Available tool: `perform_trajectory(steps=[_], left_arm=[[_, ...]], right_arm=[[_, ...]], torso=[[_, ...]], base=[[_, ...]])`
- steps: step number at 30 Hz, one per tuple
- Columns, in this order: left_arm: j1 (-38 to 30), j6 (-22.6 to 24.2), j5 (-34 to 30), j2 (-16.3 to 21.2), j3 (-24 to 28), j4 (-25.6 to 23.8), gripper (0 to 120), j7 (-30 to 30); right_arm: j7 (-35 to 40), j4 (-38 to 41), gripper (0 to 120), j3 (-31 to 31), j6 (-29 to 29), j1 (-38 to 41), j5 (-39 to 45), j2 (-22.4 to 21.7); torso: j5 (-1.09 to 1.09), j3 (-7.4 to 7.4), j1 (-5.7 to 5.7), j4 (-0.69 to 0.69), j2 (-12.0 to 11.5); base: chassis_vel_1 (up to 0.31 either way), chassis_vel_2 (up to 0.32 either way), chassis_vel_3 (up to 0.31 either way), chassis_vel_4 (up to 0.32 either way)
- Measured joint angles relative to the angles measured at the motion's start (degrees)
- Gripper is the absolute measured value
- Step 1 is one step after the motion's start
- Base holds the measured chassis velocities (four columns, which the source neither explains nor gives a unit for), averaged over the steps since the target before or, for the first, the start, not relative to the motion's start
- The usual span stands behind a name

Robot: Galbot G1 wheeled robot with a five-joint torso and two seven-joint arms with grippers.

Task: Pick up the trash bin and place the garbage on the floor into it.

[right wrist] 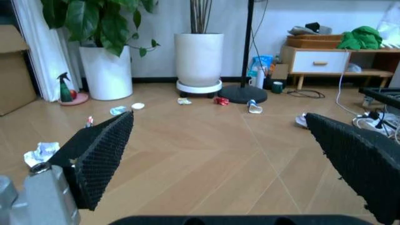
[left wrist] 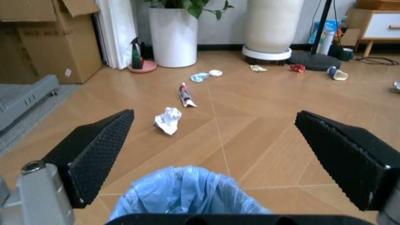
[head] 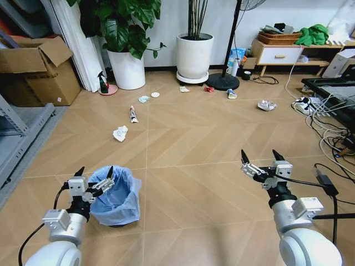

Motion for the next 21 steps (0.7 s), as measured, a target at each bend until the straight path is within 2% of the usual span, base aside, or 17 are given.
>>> perform_trajectory(steps=[11, 16, 21], left_arm=[[-0.3, 0.3, 0.1, 0.6, -0.6, 0.0, 100, 0.1], [-1.3, 2.1, -1.9, 3.6, -0.8, 1.0, 100, 0.4], [-4.6, 6.4, -5.7, 8.5, -0.8, 3.8, 100, 0.6]], right_arm=[[0.5, 0.0, 100, 0.1, -0.1, 0.3, 0.5, -0.4], [1.0, -0.2, 100, 0.2, -0.1, 0.3, 1.1, -0.5], [1.2, -0.3, 100, 0.3, 0.6, 0.0, 1.5, -0.6]], torso=[[-0.01, 0.00, 0.00, 0.00, 0.0], [-0.01, 0.00, 0.00, 0.00, 0.0], [-0.02, 0.00, 0.00, 0.01, 0.0]], base=[[0.000, 0.000, 0.000, 0.000], [0.000, 0.000, 0.000, 0.000], [0.000, 0.000, 0.000, 0.000]])
